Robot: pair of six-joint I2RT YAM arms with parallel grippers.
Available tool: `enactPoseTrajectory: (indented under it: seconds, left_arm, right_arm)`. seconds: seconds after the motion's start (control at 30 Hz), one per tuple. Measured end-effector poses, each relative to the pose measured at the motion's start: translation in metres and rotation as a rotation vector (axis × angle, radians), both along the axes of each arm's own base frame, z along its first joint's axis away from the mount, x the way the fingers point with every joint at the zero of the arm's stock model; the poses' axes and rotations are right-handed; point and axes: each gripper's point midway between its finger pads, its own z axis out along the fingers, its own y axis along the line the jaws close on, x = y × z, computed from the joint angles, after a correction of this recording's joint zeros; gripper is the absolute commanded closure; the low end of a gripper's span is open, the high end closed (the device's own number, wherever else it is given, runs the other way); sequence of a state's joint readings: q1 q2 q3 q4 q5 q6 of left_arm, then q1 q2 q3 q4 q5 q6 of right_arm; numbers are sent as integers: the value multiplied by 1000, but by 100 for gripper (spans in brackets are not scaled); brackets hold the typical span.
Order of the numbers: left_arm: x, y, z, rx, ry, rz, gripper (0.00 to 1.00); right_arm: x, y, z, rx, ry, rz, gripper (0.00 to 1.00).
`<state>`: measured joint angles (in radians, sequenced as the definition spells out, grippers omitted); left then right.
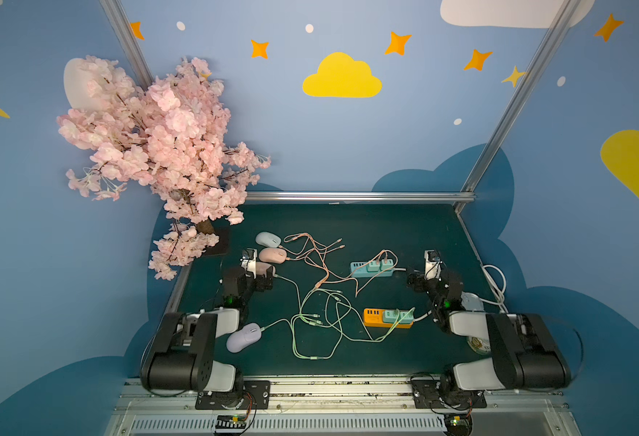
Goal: Unplug the wireless mouse
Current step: Remove the plug from the socket.
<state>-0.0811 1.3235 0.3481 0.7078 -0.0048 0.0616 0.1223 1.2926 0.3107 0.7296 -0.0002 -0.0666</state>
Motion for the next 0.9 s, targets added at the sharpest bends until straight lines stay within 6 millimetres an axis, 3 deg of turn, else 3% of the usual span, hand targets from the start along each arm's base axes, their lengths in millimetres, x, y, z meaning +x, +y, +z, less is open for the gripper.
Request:
enactPoseTrajectory:
  seconds: [0.07,0.17,0.23,0.3,0.4,0.5,0.53,0.6,0.7,0.77,0.83,0.9]
  left_arm:
    - [-11,-30,51,16,-151,-88,0]
    - [-41,-68,109,-21,-359,-227,0]
    - [-59,-86,127,-77,-413,-298,0]
    - [-71,-103,134,-148,-406,-353,0]
    - [-85,-142,132,-242,-328,-458,0]
    - [-94,-183,117,-264,-218,-552,0]
    - [-90,-189,107,-280,-161,-528,0]
    - [-72,-179,86,-319,-47,-390,0]
    - [-50,-140,51,-399,86,-166,0]
    - [-45,-113,31,-428,132,-48,0]
    - [-48,-100,21,-423,165,4,0]
    - [-53,-100,26,-423,159,-1,0]
  right_arm:
    - [-6,8,44,51,-44,9,2]
    - [-13,2,136,210,-160,-55,2]
    - [-30,-12,177,354,-209,-141,2]
    - [-49,-25,187,449,-216,-212,2]
    - [-64,-32,160,495,-131,-267,2]
    - [-67,-22,109,487,59,-263,2]
    - [-67,-15,94,477,131,-251,2]
    - [-66,2,69,443,270,-207,2]
    - [-66,43,42,351,474,-87,19]
    - [-68,70,34,291,563,-5,23]
    - [-75,94,29,226,619,77,21]
    - [-84,110,27,190,649,138,21]
